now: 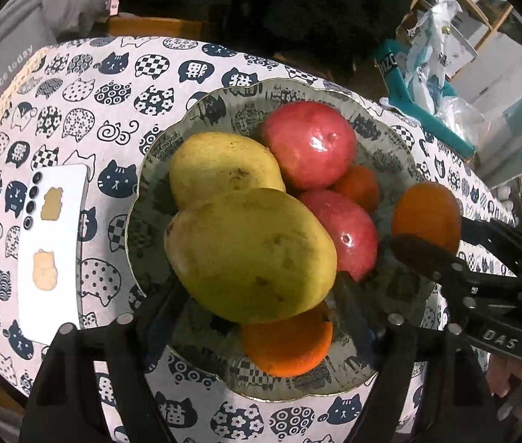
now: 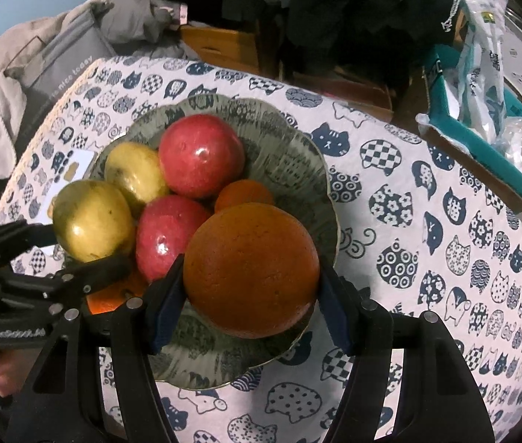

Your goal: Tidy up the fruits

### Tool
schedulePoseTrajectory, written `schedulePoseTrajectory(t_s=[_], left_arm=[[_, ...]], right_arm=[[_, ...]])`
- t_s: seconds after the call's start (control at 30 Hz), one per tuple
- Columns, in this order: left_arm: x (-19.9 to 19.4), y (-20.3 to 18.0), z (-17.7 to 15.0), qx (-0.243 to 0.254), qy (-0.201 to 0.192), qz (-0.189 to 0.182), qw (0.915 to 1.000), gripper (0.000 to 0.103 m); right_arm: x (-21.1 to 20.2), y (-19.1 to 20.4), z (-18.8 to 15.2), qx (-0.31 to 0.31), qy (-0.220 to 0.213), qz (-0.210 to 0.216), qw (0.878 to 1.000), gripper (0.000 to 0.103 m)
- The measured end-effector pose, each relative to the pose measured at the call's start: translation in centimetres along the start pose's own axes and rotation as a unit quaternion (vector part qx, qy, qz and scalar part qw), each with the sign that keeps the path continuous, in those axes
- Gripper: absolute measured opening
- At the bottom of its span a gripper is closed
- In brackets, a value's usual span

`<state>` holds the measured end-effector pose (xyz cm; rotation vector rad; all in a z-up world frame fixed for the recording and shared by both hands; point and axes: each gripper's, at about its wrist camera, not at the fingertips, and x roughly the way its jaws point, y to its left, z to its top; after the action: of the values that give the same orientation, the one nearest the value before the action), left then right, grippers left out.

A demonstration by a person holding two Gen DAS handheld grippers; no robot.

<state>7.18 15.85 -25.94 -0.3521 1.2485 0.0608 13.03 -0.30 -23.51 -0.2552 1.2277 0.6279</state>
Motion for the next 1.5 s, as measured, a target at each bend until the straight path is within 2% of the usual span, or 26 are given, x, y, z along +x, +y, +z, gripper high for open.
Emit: schedulePoseTrajectory(t_s=[0.17,0.53,0.67,1.03,1.23,1.5], left_arm=[[-0.9,-0.1,-0.2,0.008,-0.005,0.018,0.9998,0.086],[-4.1,0.0,-0.6,0.001,-0.029,0.028,0.9992,0.086],[-5.5,-0.3,-0.5,0.002,-0.044,0.022,0.9988,0.086],[-10.1,-1.6,-0.9,0.012,-0.093,0.012,0.9955,0.086],[-13.5,-2.8,-1.2,0.023,-0.135,0.006,0.9905,0.086],[-17.4,-4.1,-1.6,0.029,-0.182,-0.001,0.9829,0.087]], right_arm=[[0.8,0.4,0.0,-0.013,0.014,-0.003,1.0,0.068],[1.1,1.3,-0.2,-0.038,0.026,-0.022,0.999,0.068],[-0.4,1.4,0.2,-0.042,-0.011,-0.024,0.999,0.081],[-7.1,1.2,1.6,-0.017,-0.088,-0.033,0.995,0.081],[-11.8,1.1,1.4,-0.013,-0.135,-0.055,0.989,0.081],[-17.6,1.0,0.5,-0.003,-0.189,-0.066,0.98,0.081]])
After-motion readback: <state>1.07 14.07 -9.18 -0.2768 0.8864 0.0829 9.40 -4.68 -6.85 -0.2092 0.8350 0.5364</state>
